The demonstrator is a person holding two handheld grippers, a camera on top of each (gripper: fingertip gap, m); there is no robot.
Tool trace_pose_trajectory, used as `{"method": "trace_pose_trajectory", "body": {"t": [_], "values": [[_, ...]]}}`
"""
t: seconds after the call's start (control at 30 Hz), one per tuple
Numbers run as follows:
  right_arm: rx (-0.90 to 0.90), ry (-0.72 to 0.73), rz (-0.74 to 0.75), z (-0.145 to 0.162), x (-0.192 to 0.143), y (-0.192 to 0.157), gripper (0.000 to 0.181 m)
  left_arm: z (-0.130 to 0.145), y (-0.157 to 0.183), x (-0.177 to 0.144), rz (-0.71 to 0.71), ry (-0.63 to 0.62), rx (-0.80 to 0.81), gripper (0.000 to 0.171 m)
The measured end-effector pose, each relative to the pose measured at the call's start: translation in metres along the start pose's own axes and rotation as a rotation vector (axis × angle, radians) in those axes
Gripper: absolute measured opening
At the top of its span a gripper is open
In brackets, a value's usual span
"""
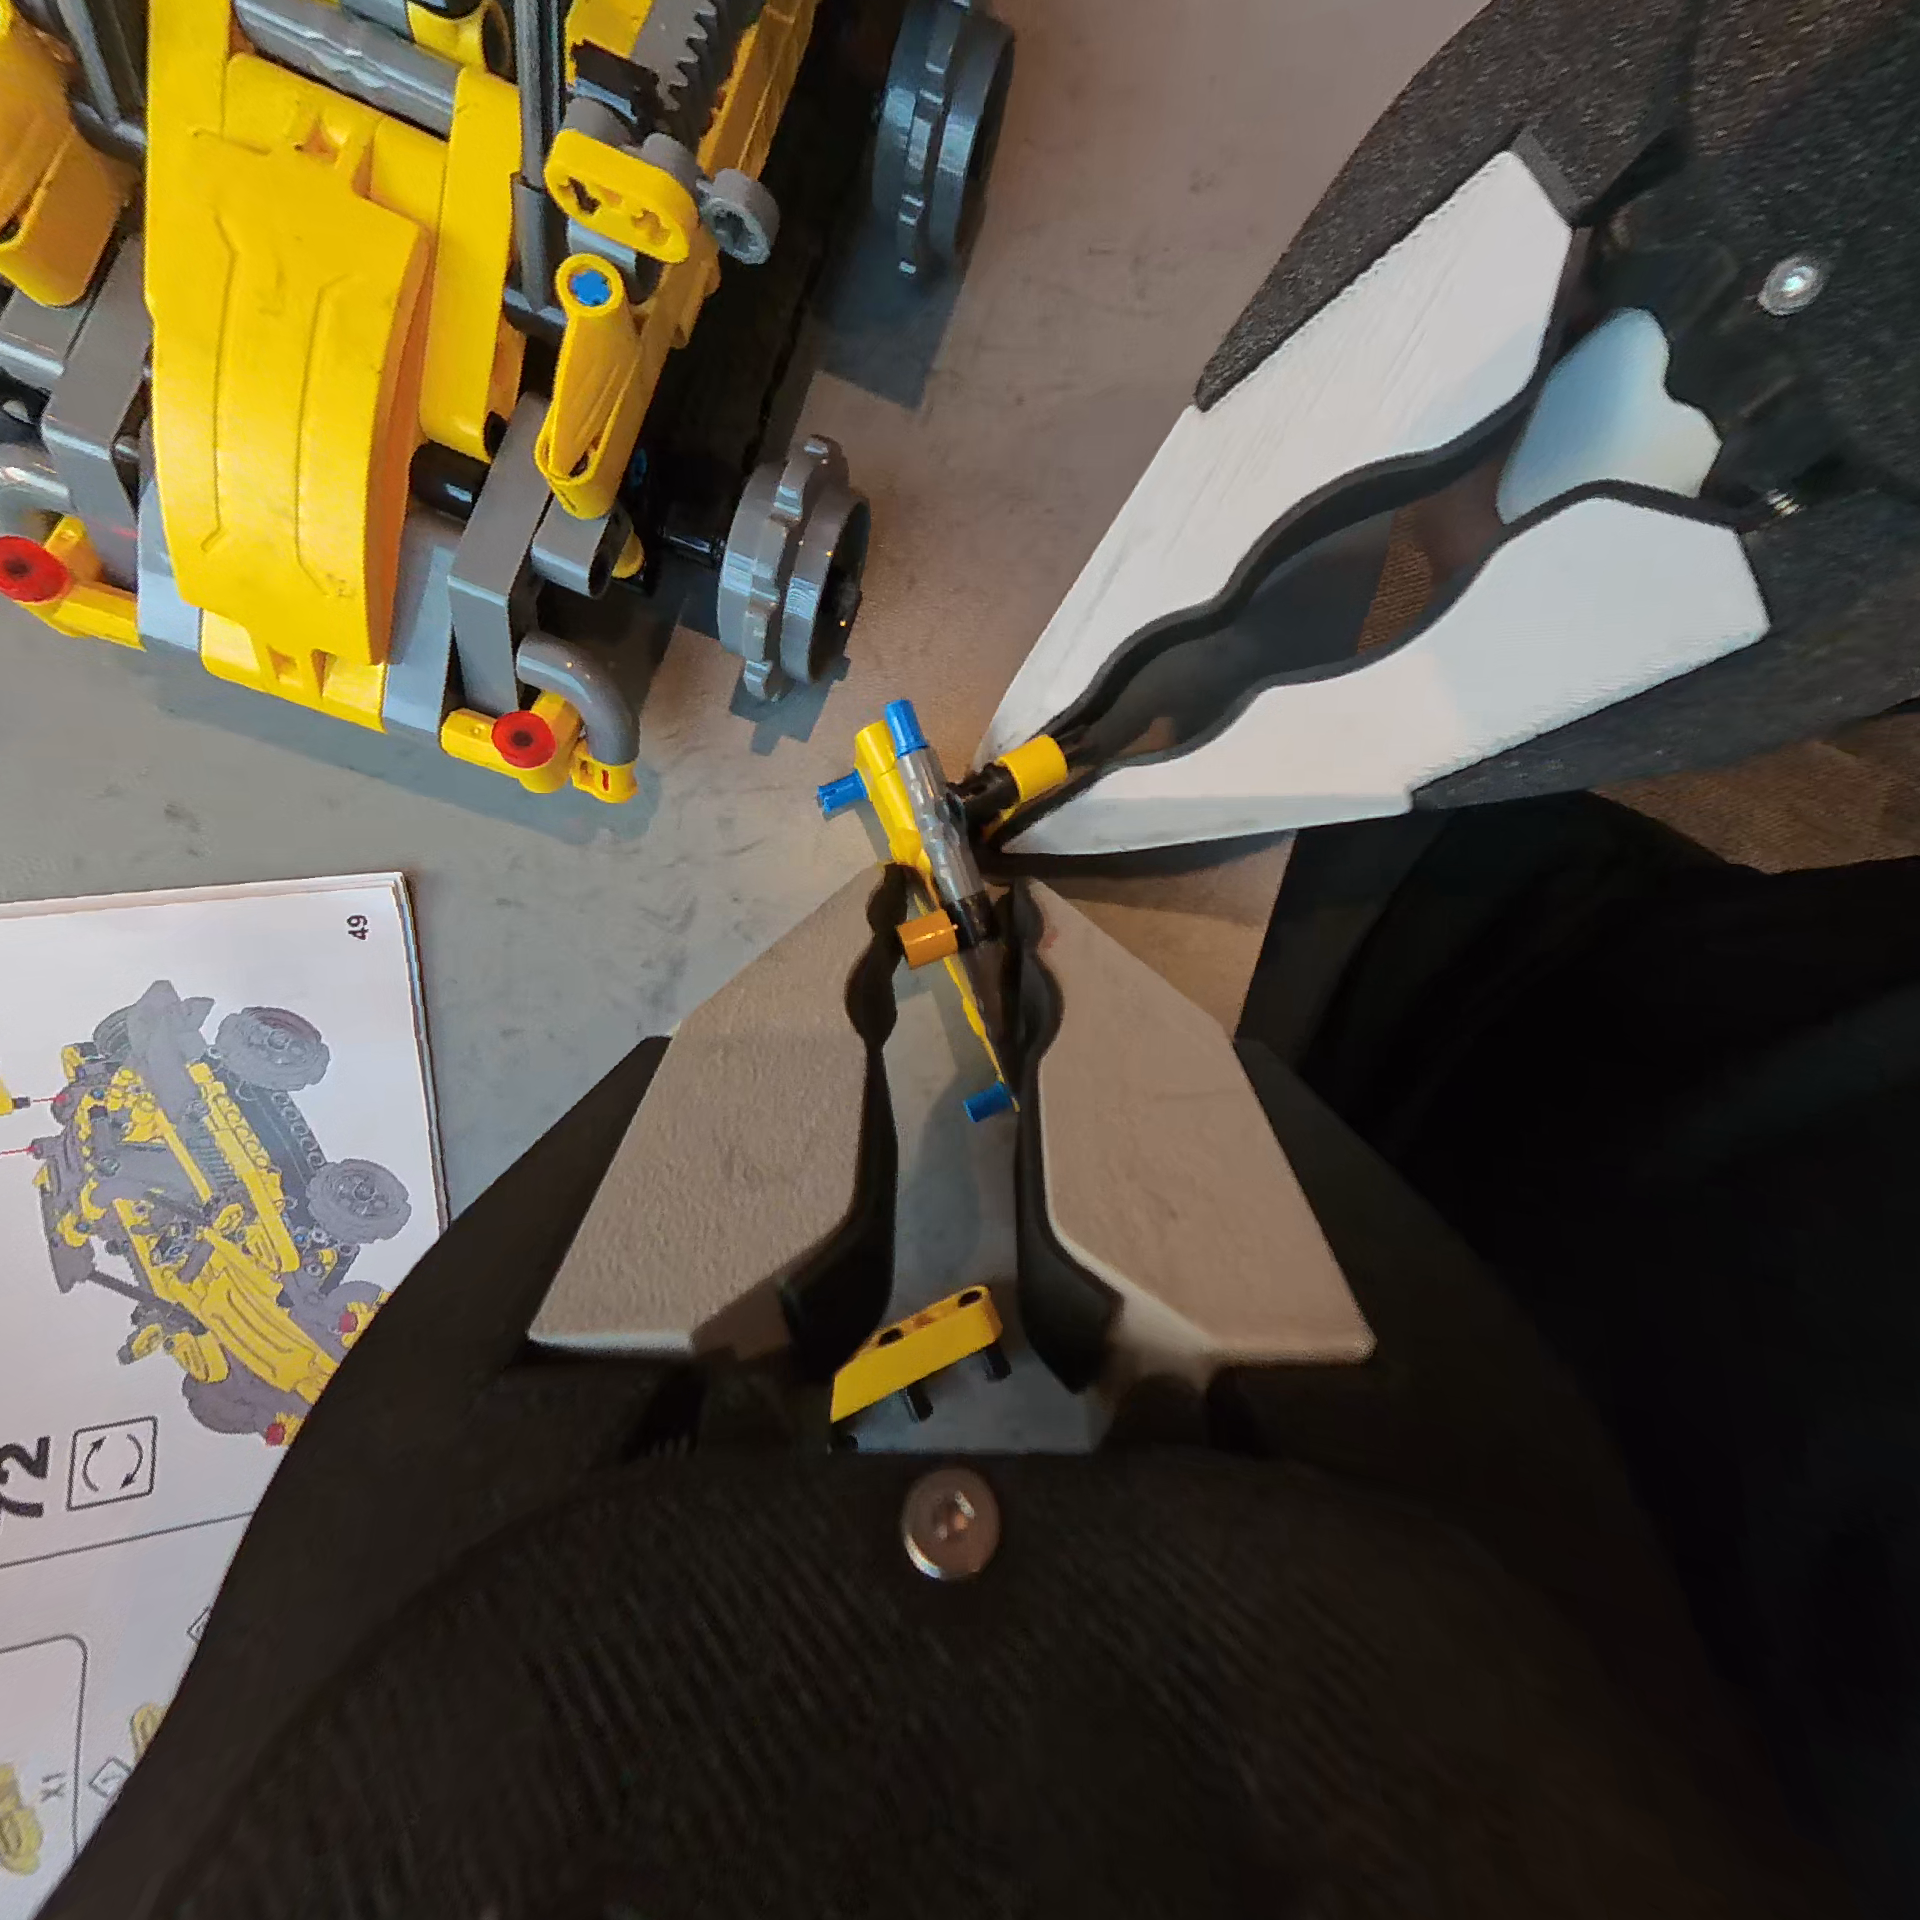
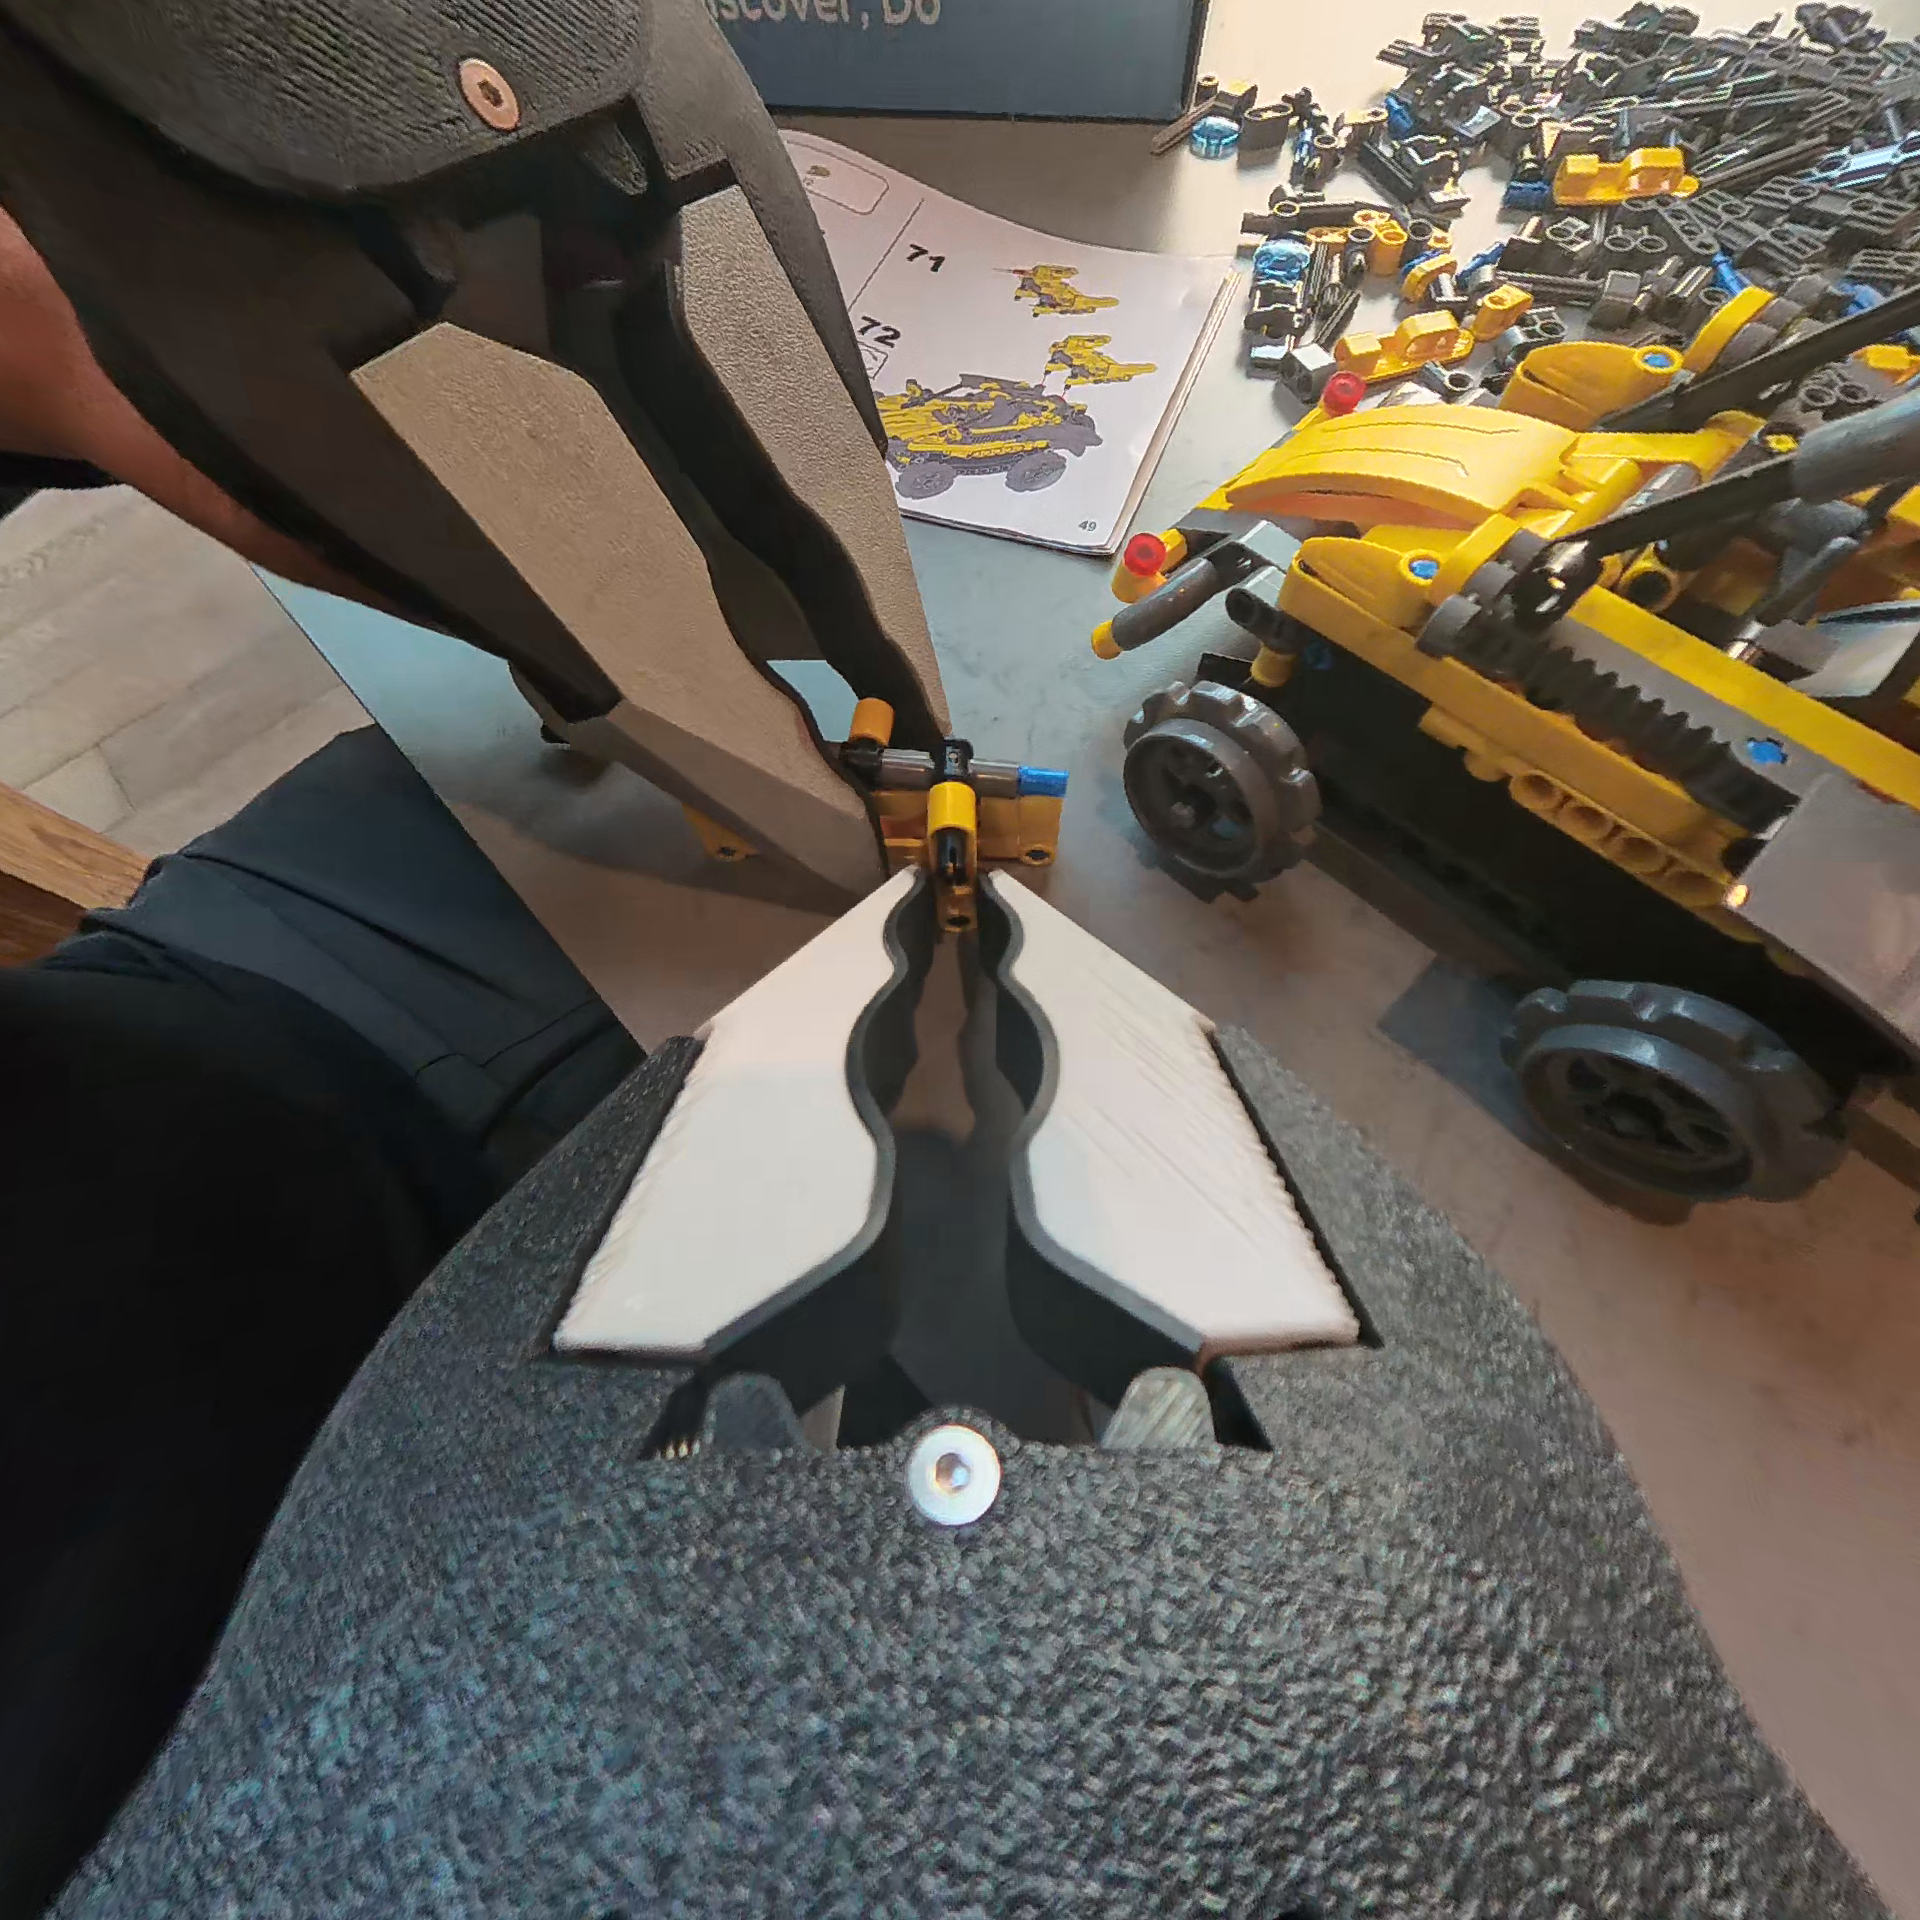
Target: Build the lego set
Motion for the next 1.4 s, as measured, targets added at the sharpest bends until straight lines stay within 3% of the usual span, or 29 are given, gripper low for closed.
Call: {"method": "trace_pose_trajectory", "body": {"t": [0.43, 0.9, 1.03, 1.23, 1.4], "values": [[-0.027, -0.009, 0.012, -0.002, 0.004, 0.001, 0.007, 0.001, -0.005, -0.001, 0.018, 0.011, 0.019, 0.016], [-0.208, -0.033, 0.066, -0.004, 0.004, -0.002, 0.007, -0.001, -0.004, 0.000, -0.023, -0.017, 0.032, 0.016], [-0.072, -0.032, -0.020, -0.004, 0.004, 0.004, 0.007, -0.001, -0.001, 0.000, -0.043, -0.028, 0.106, 0.017], [-0.030, -0.063, -0.114, -0.007, 0.007, 0.007, 0.007, -0.002, 0.000, -0.001, -0.048, -0.076, 0.197, 0.017], [-0.151, -0.080, 0.002, -0.010, 0.010, 0.000, 0.006, -0.001, -0.004, -0.002, -0.028, -0.061, 0.166, 0.017]]}}
Point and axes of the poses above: each gripper's, where its closed fingertips meet, x out along the fingers, z out of its underside, y = z × x across the jaws, the point moved 7 cm from there along -x, back along the fingers, and after that the axes turned 4 degrees about y, right-handed, at the moved point
